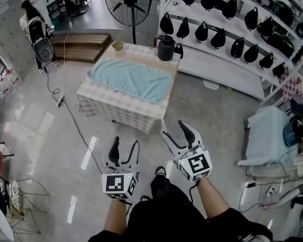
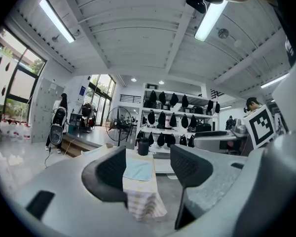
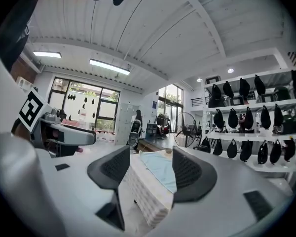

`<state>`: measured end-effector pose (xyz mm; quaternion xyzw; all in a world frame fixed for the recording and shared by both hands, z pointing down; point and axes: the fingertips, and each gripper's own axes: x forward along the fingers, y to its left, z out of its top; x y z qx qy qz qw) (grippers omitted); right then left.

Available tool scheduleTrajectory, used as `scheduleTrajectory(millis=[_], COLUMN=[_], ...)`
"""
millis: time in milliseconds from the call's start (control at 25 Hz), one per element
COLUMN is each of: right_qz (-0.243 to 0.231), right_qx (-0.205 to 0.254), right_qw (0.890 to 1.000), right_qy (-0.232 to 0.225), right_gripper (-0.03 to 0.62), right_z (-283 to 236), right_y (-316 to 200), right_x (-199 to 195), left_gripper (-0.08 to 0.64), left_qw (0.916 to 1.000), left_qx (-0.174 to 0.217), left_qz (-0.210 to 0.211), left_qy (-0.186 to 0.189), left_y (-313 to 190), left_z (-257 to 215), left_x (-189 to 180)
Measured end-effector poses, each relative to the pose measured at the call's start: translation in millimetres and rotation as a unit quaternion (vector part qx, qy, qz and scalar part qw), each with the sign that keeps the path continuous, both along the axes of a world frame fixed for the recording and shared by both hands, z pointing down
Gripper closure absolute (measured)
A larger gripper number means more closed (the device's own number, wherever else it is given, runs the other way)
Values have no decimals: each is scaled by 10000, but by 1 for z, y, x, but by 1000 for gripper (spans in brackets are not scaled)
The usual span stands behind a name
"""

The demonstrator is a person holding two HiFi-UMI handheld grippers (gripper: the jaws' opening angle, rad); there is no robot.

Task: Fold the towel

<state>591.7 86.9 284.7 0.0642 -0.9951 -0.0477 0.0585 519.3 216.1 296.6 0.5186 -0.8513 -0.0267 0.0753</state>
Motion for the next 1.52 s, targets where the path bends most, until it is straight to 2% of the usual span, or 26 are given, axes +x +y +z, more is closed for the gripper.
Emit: scheduleTrajectory(millis=[240,440,640,840,1160,1320,1520], right_qz=[-179,-263,-269,-271,-308,-136,25], right_qx=[-110,-264,-409,-493,-479,-597,-618], right_qw=[9998,9992,9984,9977,9961,9928,9863], right_qy=[76,170,266,377,667,1028,1526], right_gripper=[343,342,343,342,343,343,344], right_z=[12,30,47,60,82,101,134], right_y=[-70,-124,-163,-192,-252,-293,-333], right_x=[-50,-71,-93,-126,-218,-260,-294], left_gripper=[298,298,298,298,298,298,298], left_qw=[9998,9992,9977,9970,9959,9917,9855], left_qx=[-121,-387,-620,-671,-708,-900,-1121], left_qz=[-134,-74,-18,41,307,606,966], left_qy=[57,113,277,376,480,685,831], left_y=[-71,-127,-166,-198,-265,-299,-336], left_z=[4,21,45,59,83,108,139], left_x=[-43,-54,-72,-104,-206,-258,-308])
